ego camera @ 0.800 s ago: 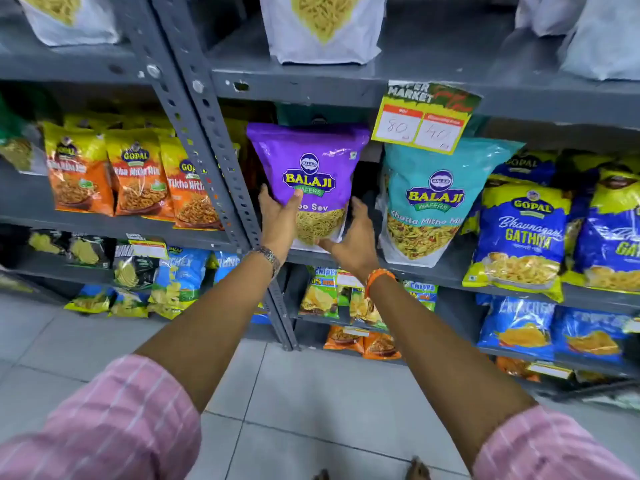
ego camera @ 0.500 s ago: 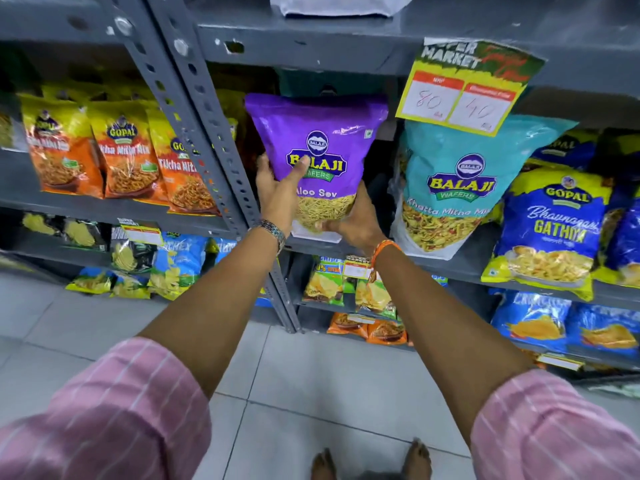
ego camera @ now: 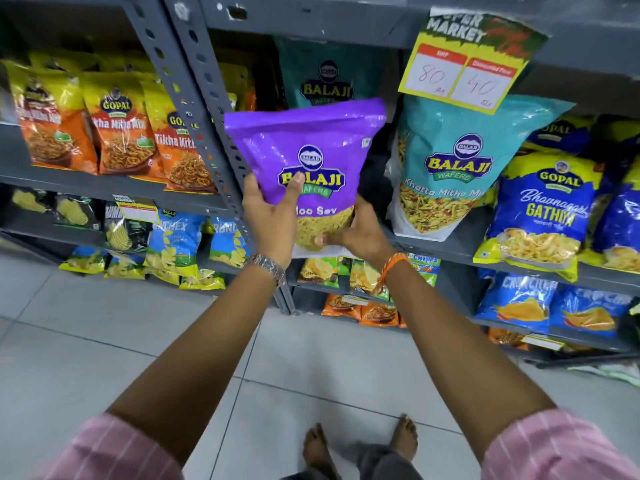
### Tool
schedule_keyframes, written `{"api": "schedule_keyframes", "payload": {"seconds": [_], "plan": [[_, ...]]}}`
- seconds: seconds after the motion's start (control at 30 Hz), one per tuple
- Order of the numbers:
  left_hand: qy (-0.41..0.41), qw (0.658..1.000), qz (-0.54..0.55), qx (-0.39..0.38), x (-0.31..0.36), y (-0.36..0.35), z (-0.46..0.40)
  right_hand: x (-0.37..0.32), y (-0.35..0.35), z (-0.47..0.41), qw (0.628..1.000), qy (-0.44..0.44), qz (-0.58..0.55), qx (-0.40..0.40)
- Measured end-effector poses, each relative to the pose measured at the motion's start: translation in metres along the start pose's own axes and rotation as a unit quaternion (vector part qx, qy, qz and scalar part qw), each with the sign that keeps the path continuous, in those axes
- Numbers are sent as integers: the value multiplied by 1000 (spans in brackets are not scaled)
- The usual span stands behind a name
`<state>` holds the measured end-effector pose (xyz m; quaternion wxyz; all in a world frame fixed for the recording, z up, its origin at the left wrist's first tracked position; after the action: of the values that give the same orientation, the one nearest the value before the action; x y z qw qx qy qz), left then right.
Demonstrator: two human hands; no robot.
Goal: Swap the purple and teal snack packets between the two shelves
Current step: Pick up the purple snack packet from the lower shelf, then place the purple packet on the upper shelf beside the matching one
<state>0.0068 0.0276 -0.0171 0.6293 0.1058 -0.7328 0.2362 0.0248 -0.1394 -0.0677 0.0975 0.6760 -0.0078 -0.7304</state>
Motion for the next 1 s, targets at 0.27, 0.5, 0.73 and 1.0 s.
{"api": "schedule_keyframes", "payload": {"seconds": [0.27, 0.5, 0.73, 1.0], "plan": [[-53, 998, 22, -32, 68, 34, 50, -52, -2, 87, 1000, 27, 1, 0], [-159, 984, 21, -73, 173, 2, 76, -149, 39, 147, 997, 68, 20, 6], [-238, 959, 47, -145, 280, -82, 84, -254, 118, 178, 985, 148, 44, 71], [-316, 942, -26, -111, 353, -179, 61, -330, 192, 146, 957, 236, 24, 165]]}}
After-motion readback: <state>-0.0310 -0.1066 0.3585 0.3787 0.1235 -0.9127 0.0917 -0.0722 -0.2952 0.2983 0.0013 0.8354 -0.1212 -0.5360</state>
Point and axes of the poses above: each hand's wrist, its own z-axis away from the middle knuckle, its own y-axis out of the back of the hand, x = y × z, the point moved 5 cm from there along -z, towards the middle knuckle, and after that the axes turned 4 degrees about z, right-handed, at the moved point
